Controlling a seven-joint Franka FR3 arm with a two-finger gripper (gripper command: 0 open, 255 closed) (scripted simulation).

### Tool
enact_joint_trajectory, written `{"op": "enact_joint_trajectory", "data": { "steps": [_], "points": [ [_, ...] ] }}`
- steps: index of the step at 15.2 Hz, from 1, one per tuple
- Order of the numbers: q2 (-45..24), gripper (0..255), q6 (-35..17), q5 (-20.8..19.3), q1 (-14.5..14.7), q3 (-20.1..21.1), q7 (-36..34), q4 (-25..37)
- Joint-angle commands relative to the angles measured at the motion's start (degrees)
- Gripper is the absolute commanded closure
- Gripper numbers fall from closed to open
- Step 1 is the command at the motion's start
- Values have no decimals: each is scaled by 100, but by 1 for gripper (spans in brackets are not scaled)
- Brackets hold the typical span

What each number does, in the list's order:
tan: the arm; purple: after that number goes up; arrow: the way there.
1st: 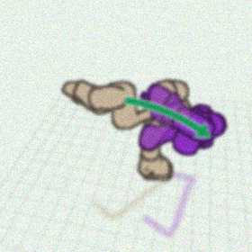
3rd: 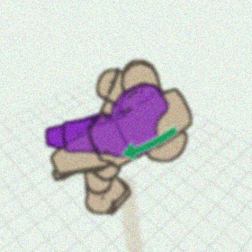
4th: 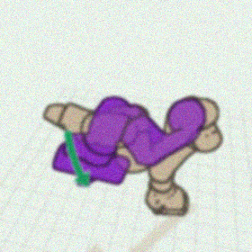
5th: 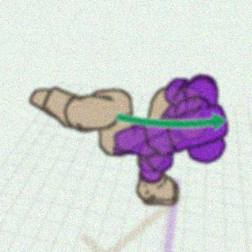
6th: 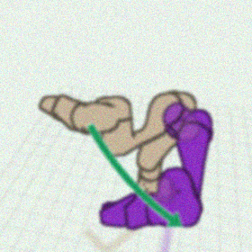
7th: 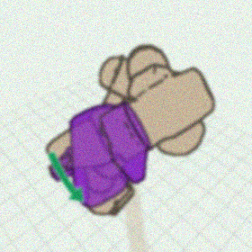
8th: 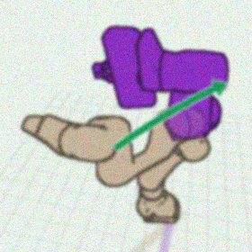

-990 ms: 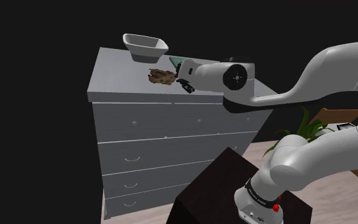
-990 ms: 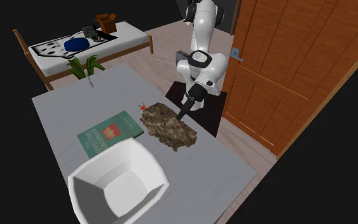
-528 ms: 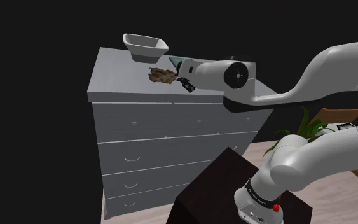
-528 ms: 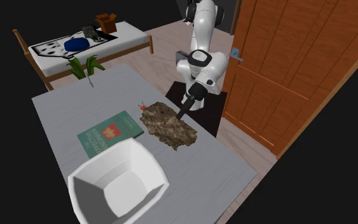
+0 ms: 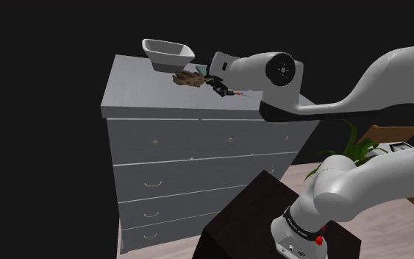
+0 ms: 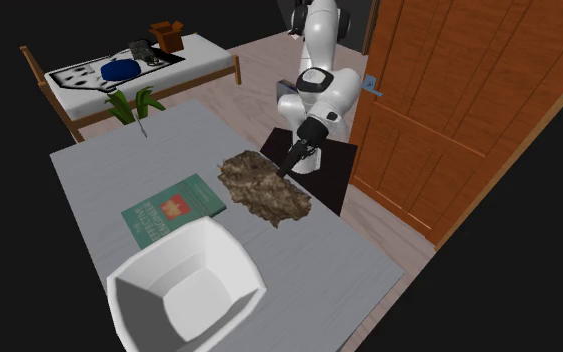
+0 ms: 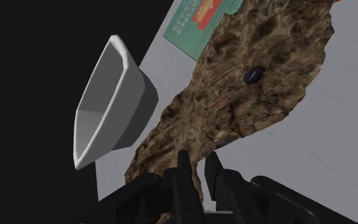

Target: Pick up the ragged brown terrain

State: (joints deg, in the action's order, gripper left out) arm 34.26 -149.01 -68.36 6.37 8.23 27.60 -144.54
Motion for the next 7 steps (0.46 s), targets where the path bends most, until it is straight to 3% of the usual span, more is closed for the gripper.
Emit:
{"op": "enact_joint_trajectory", "data": {
  "steps": [1, 7],
  "points": [
    [46, 255, 78, 173, 70, -52, 220, 85],
    [103, 255, 253, 479, 204, -137, 610, 283]
  ]
}}
